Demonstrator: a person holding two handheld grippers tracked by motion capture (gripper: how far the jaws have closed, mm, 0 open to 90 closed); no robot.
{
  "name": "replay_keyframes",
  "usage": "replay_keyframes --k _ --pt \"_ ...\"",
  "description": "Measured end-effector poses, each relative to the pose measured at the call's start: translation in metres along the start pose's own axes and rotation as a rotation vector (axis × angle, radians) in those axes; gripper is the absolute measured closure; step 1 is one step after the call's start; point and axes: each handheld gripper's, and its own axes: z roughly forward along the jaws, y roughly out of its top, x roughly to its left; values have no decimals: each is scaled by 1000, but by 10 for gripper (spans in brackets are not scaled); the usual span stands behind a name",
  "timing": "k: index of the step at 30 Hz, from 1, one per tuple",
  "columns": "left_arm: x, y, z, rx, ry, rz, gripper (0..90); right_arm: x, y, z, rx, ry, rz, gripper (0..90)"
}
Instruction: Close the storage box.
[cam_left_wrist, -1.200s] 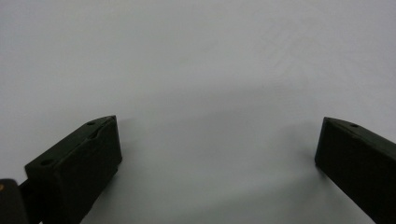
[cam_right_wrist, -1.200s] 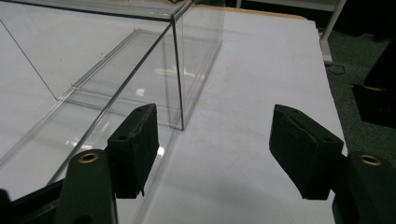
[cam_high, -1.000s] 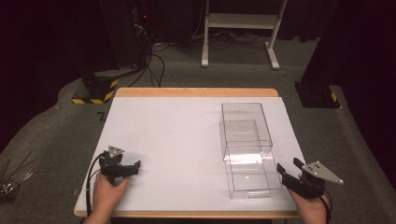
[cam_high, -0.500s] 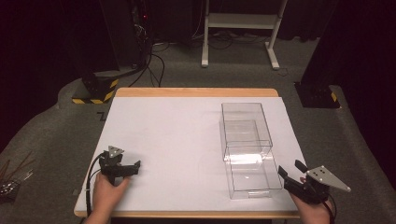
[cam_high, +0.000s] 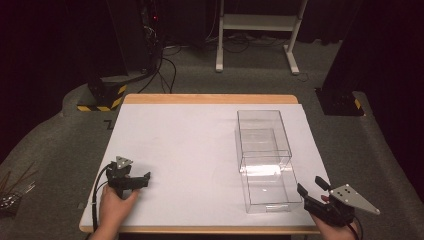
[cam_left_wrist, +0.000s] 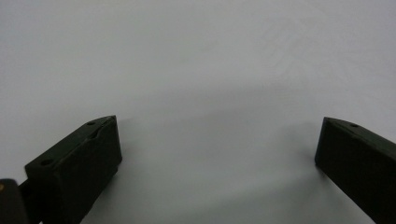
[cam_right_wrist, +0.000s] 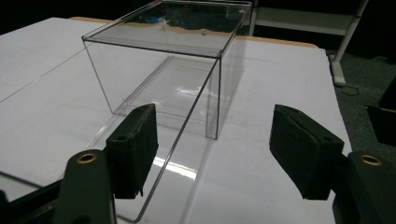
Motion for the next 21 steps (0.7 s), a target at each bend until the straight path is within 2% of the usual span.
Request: replay_keyframes --k 6,11,15,21 --pt "0 0 0 0 0 0 6 7 -5 -9 -2 26 5 326" --pt "0 0 0 0 0 0 6 15 -7 -17 -10 78 12 320" --pt "0 0 0 0 0 0 6 20 -11 -21 1 96 11 316" --pt "0 0 0 0 0 -1 6 20 -16 -19 29 98 9 317"
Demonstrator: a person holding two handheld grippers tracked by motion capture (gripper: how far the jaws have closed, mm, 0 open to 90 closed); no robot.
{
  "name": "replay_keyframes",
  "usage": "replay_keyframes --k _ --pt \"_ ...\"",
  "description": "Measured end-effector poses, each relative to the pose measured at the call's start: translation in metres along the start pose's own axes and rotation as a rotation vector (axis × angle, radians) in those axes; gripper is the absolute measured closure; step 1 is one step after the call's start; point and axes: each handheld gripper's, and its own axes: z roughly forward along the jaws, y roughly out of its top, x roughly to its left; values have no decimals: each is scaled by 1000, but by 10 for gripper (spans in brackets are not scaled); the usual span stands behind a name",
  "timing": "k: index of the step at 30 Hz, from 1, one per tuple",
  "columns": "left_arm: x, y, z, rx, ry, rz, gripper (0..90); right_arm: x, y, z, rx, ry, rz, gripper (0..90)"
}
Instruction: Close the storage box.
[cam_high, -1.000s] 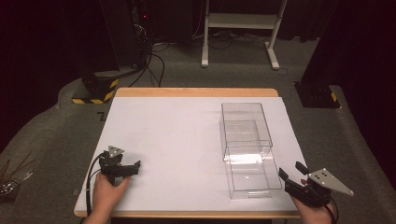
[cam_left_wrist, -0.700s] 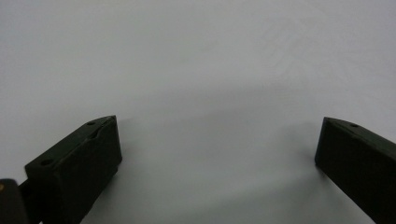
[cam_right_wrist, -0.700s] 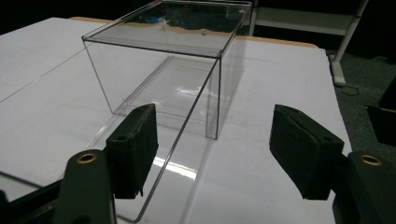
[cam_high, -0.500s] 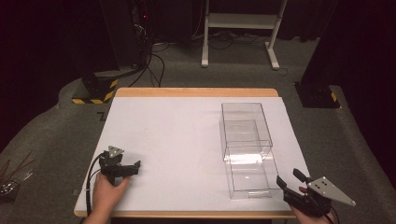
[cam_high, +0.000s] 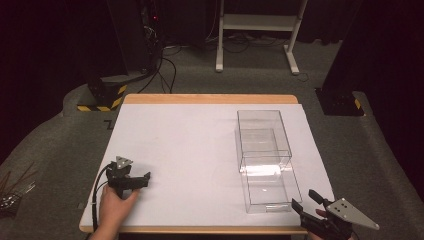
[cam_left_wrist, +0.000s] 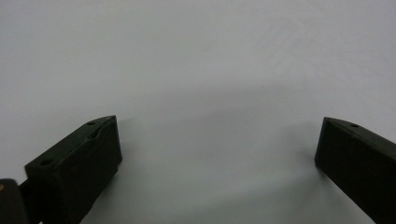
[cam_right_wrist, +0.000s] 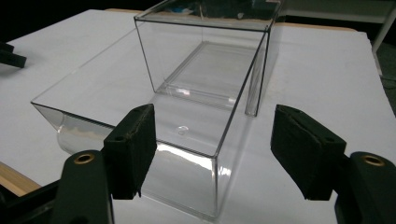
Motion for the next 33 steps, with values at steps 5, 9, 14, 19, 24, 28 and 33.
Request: replay_keyframes --k 5,9,14,19,24,28,33 --pt "0 0 0 0 1 2 6 -5 -2 4 4 16 25 307" --pt "0 0 0 0 1 2 6 -5 -1 5 -2 10 23 308" --pt "0 0 0 0 1 3 6 -5 -1 8 -7 12 30 308" --pt "0 0 0 0 2 2 6 -3 2 14 -10 2 19 310" --pt "0 0 0 1 1 3 6 -3 4 17 -13 -9 12 310" --pt "0 0 0 1 1 3 6 -3 5 22 -19 -20 9 311" --pt "0 0 0 0 1 3 6 -2 9 30 -22 -30 2 314"
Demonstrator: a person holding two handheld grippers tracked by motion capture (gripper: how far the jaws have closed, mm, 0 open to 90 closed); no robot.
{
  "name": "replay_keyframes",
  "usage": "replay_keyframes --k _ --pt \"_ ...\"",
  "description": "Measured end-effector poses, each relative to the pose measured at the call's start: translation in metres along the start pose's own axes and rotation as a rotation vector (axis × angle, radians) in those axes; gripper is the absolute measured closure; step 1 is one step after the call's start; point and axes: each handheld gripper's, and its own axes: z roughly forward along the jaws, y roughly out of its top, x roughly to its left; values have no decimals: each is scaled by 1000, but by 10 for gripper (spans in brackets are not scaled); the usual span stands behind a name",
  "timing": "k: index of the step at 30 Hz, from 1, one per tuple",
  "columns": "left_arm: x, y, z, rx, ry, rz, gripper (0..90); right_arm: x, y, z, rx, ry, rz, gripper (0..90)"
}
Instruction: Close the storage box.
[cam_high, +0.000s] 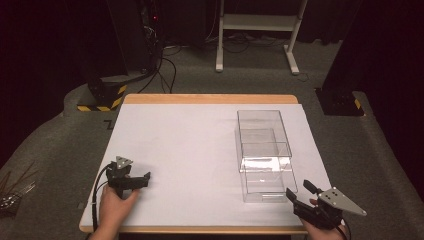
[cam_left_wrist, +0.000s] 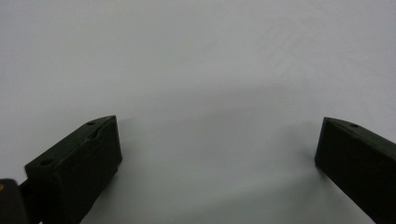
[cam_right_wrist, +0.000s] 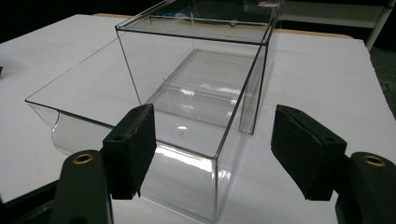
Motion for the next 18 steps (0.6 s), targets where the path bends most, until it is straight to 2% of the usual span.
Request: replay_keyframes --k 7,18 --pt "0 0 0 0 0 0 6 1 4 10 -3 4 -3 312" --pt "0 0 0 0 -1 -3 6 -1 8 13 -8 -2 -4 312"
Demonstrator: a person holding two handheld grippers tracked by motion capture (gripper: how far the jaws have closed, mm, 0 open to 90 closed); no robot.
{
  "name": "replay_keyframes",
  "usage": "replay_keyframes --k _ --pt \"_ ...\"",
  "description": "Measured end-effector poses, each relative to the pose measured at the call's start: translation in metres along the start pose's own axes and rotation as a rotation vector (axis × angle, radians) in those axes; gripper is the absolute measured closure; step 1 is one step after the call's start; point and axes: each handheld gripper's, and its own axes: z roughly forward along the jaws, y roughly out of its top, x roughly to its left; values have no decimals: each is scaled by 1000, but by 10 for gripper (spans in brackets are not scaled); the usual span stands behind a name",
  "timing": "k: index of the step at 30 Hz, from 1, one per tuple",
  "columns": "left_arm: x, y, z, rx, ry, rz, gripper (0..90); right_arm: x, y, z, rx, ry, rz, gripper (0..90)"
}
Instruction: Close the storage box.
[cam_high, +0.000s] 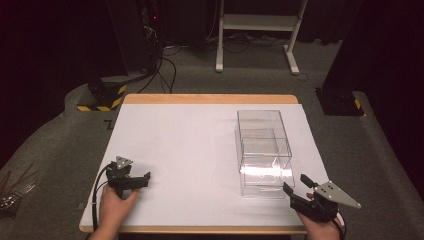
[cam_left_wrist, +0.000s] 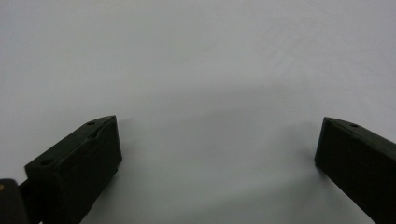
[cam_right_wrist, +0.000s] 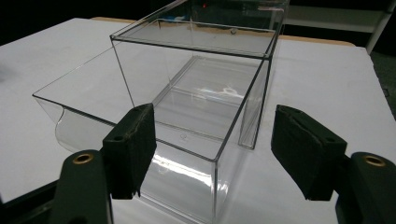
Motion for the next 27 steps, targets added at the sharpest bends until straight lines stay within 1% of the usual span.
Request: replay_keyframes --k 3,13,16,20,24,27 --pt "0 0 0 0 1 3 6 0 2 2 1 -11 -6 313" --pt "0 0 0 0 0 0 6 -1 4 5 0 -17 0 324" --pt "0 0 0 0 0 0 6 1 1 3 -6 -12 2 326" --pt "0 0 0 0 0 0 6 4 -7 -2 -1 -6 1 327" --pt "0 0 0 0 1 3 6 4 -12 -5 6 -10 1 329" --pt "0 0 0 0 1 3 6 2 -15 -4 25 -13 6 331"
